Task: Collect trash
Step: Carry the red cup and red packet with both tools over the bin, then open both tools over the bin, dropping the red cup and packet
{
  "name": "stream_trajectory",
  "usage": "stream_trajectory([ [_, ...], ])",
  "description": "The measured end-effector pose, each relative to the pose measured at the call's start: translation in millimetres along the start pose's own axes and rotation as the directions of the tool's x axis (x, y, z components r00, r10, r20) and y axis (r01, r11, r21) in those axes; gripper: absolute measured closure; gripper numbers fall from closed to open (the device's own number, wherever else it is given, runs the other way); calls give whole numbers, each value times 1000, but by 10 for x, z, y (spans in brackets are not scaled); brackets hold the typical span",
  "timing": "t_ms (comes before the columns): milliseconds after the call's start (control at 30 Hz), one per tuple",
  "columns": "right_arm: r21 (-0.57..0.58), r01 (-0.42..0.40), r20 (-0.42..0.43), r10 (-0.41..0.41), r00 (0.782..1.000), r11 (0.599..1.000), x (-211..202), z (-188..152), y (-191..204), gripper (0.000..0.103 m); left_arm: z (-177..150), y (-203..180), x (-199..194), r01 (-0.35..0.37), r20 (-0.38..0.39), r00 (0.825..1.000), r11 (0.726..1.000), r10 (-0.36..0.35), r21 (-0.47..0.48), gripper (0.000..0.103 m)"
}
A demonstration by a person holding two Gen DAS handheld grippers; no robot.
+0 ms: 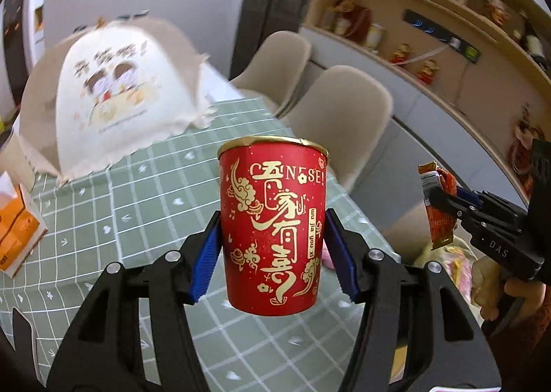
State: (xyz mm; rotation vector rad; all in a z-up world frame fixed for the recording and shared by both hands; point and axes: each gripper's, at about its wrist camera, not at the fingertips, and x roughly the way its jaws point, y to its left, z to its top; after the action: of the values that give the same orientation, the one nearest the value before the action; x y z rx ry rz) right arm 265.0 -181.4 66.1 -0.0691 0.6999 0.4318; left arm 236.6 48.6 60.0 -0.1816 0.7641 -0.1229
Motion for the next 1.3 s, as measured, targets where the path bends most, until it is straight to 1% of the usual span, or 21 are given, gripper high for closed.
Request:
stream_trajectory([
  [67,26,38,21,-39,999,999,-263,-113,-133,75,-23,-278,-71,17,12,1000,999,-18,43,49],
  [100,37,55,27,-56,998,998,-368,-161,-191,75,-41,-452,-109,36,18,999,997,-37,67,49],
  [200,69,120,38,-123,992,990,-746,-368,-428,75,-107,-803,-146,84,20,996,990,-86,110,49],
  [300,94,177,38,-181,983,980,-998,-537,-666,75,-204,-1205,-126,143,1,989,977,-145,156,49],
  [400,139,232,32,-238,971,963,-1261,-748,-982,74,-326,-1643,-62,205,-36,979,957,-202,204,49],
  [600,217,291,22,-302,953,932,-1589,-1108,-1512,74,-534,-2285,117,276,-102,961,924,-258,263,49],
  [667,235,304,18,-317,948,923,-1652,-1200,-1652,74,-589,-2521,240,327,-138,944,907,-300,265,49],
  [767,274,320,13,-336,942,907,-1751,-1345,-1883,74,-665,-2751,488,431,-213,898,870,-386,241,49],
  [800,285,323,12,-340,940,903,-1773,-1386,-1949,74,-700,-2861,633,465,-259,876,856,-408,226,49],
  [833,299,329,12,-348,937,896,-1806,-1447,-2046,74,-736,-2935,724,479,-288,864,850,-414,218,49],
  [933,331,336,9,-359,933,882,-1844,-1561,-2229,74,-855,-3186,1062,513,-391,824,833,-410,206,49],
  [1000,359,338,4,-363,932,870,-1862,-1652,-2366,74,-951,-3332,1215,500,-431,820,838,-376,219,49],
  [1100,390,333,-2,-360,933,859,-1861,-1753,-2496,74,-1151,-3572,1468,459,-499,820,843,-280,280,49],
  [1133,398,331,-6,-359,933,855,-1857,-1794,-2545,74,-1195,-3620,1523,454,-516,816,843,-262,290,50],
  [1200,409,331,-11,-358,934,850,-1848,-1851,-2602,74,-1318,-3713,1672,442,-560,799,846,-219,298,50],
  [1267,424,328,-18,-354,935,844,-1847,-1922,-2671,74,-1369,-3755,1778,426,-576,795,853,-192,302,50],
  [1300,429,327,-21,-353,935,842,-1845,-1952,-2691,74,-1385,-3771,1808,418,-579,795,855,-181,307,50],
])
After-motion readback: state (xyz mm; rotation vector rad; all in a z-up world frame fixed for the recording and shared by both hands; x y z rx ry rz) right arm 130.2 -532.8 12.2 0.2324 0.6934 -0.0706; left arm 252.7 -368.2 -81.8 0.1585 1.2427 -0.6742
